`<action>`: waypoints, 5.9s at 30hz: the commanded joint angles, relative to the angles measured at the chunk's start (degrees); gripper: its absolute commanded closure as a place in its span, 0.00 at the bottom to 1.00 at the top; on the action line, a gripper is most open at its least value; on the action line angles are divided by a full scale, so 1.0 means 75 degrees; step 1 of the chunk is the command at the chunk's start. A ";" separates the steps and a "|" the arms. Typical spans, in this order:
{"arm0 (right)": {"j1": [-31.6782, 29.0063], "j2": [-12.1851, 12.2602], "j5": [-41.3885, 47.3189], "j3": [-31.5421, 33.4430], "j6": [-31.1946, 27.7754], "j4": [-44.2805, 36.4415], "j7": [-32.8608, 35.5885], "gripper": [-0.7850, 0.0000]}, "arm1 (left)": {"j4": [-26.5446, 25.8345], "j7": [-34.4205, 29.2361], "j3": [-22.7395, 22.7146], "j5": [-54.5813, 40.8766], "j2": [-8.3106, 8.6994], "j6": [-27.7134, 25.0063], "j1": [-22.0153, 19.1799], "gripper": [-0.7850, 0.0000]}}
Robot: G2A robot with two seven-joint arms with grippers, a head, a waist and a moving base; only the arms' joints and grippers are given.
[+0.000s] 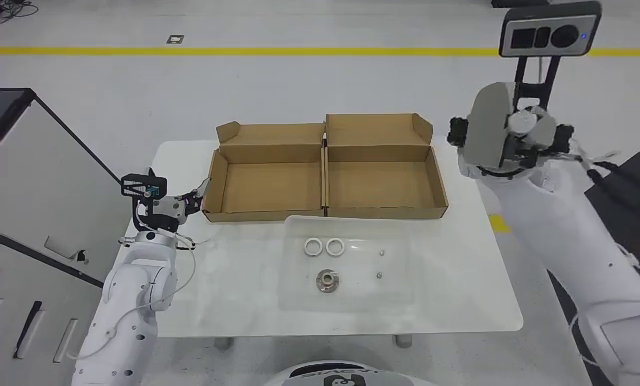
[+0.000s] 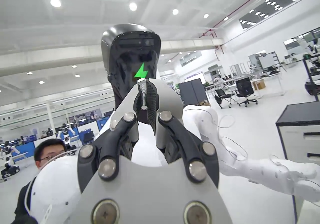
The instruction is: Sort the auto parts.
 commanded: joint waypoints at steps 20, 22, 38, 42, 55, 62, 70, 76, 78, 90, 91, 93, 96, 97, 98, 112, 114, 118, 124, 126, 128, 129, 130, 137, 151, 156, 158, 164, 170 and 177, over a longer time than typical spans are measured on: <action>-0.0472 -0.0806 -0.2705 0.0980 0.0327 0.0652 0.0317 1.00 | 0.0000 0.0000 0.0000 0.0000 0.0000 0.0000 0.0000 0.00; -0.0517 -0.0824 -0.2961 0.1017 0.0323 0.0605 0.0193 1.00 | 0.0000 0.0000 0.0000 0.0000 0.0000 0.0000 0.0000 0.00; -0.0873 -0.1023 -0.1697 0.1227 0.0685 0.0429 0.0602 1.00 | 0.0000 0.0000 0.0000 0.0000 0.0000 0.0000 0.0000 0.00; -0.0886 -0.1090 -0.1306 0.1265 0.0866 0.0440 0.0829 1.00 | 0.0000 0.0000 0.0000 0.0000 0.0000 0.0000 0.0000 0.00; -0.0886 -0.1090 -0.1306 0.1265 0.0866 0.0440 0.0829 1.00 | 0.0000 0.0000 0.0000 0.0000 0.0000 0.0000 0.0000 0.00; -0.0886 -0.1090 -0.1306 0.1265 0.0866 0.0440 0.0829 1.00 | 0.0000 0.0000 0.0000 0.0000 0.0000 0.0000 0.0000 0.00; -0.0886 -0.1090 -0.1306 0.1265 0.0866 0.0440 0.0829 1.00 | 0.0000 0.0000 0.0000 0.0000 0.0000 0.0000 0.0000 0.00; -0.1004 -0.1017 -0.2883 0.1843 0.1276 0.0410 0.0333 1.00 | 0.0000 0.0000 0.0000 0.0000 0.0000 0.0000 0.0000 0.00; -0.1006 -0.0945 -0.3773 0.2200 0.1524 0.0488 0.0318 1.00 | 0.0000 0.0000 0.0000 0.0000 0.0000 0.0000 0.0000 0.00; -0.0589 -0.0559 -0.9624 0.3319 0.3470 -0.0079 0.0071 1.00 | 0.0000 0.0000 0.0000 0.0000 0.0000 0.0000 0.0000 0.00; -0.0479 -0.0543 -1.0205 0.3255 0.3546 -0.0173 0.0054 1.00 | 0.0000 0.0000 0.0000 0.0000 0.0000 0.0000 0.0000 0.00; -0.0252 -0.0529 -1.1127 0.3035 0.3636 -0.0350 0.0027 1.00 | 0.0000 0.0000 0.0000 0.0000 0.0000 0.0000 0.0000 0.00; 0.0180 -0.0517 -1.2447 0.2659 0.3672 -0.0447 0.0080 1.00 | 0.0000 0.0000 0.0000 0.0000 0.0000 0.0000 0.0000 0.00; 0.0308 -0.0528 -1.2660 0.2510 0.3689 -0.0416 0.0050 1.00 | 0.0000 0.0000 0.0000 0.0000 0.0000 0.0000 0.0000 0.00; 0.0468 -0.0531 -1.2996 0.2378 0.3689 -0.0361 0.0075 1.00 | 0.0000 0.0000 0.0000 0.0000 0.0000 0.0000 0.0000 0.00; 0.2035 -0.0754 -1.6423 0.0439 0.3554 0.1881 -0.0315 1.00 | 0.0000 0.0000 0.0000 0.0000 0.0000 0.0000 0.0000 0.00; 0.2144 -0.0801 -1.6632 0.0229 0.3573 0.2242 -0.0393 1.00 | 0.0000 0.0000 0.0000 0.0000 0.0000 0.0000 0.0000 0.00; 0.2286 -0.0882 -1.7019 -0.0109 0.3644 0.2884 -0.0515 1.00 | 0.0000 0.0000 0.0000 0.0000 0.0000 0.0000 0.0000 0.00; 0.2375 -0.0985 -1.7478 -0.0475 0.3780 0.3649 -0.0645 1.00 | 0.0000 0.0000 0.0000 0.0000 0.0000 0.0000 0.0000 0.00; 0.2391 -0.1027 -1.7552 -0.0592 0.3847 0.3920 -0.0656 1.00 | 0.0000 0.0000 0.0000 0.0000 0.0000 0.0000 0.0000 0.00; 0.2416 -0.1072 -1.7625 -0.0714 0.3900 0.4165 -0.0657 1.00 | 0.0000 0.0000 0.0000 0.0000 0.0000 0.0000 0.0000 0.00; 0.2431 -0.1096 -1.7644 -0.0765 0.3930 0.4278 -0.0670 1.00 | 0.0000 0.0000 0.0000 0.0000 0.0000 0.0000 0.0000 0.00; 0.2435 -0.1120 -1.7682 -0.0829 0.3954 0.4408 -0.0666 1.00 | 0.0000 0.0000 0.0000 0.0000 0.0000 0.0000 0.0000 0.00; 0.2494 -0.1233 -1.7492 -0.0970 0.3966 0.4938 -0.0696 1.00 | 0.0000 0.0000 0.0000 0.0000 0.0000 0.0000 0.0000 0.00; 0.2317 -0.1307 -1.7820 -0.1230 0.4393 0.5237 -0.0428 1.00 | 0.0000 0.0000 0.0000 0.0000 0.0000 0.0000 0.0000 0.00; 0.2465 -0.1550 -1.7822 -0.1669 0.4765 0.5944 -0.0156 1.00 | 0.0000 0.0000 0.0000 0.0000 0.0000 0.0000 0.0000 0.00; 0.2526 -0.1661 -1.7736 -0.1831 0.4819 0.6265 -0.0106 1.00 | 0.0000 0.0000 0.0000 0.0000 0.0000 0.0000 0.0000 0.00; 0.2716 -0.1990 -1.7504 -0.2218 0.4885 0.7227 -0.0105 1.00 | 0.0000 0.0000 0.0000 0.0000 0.0000 0.0000 0.0000 0.00; 0.2797 -0.2285 -1.7236 -0.2469 0.4915 0.8033 -0.0187 1.00 | 0.0000 0.0000 0.0000 0.0000 0.0000 0.0000 0.0000 0.00; 0.2904 -0.2500 -1.7170 -0.2574 0.4907 0.8561 -0.0407 1.00 | 0.0000 0.0000 0.0000 0.0000 0.0000 0.0000 0.0000 0.00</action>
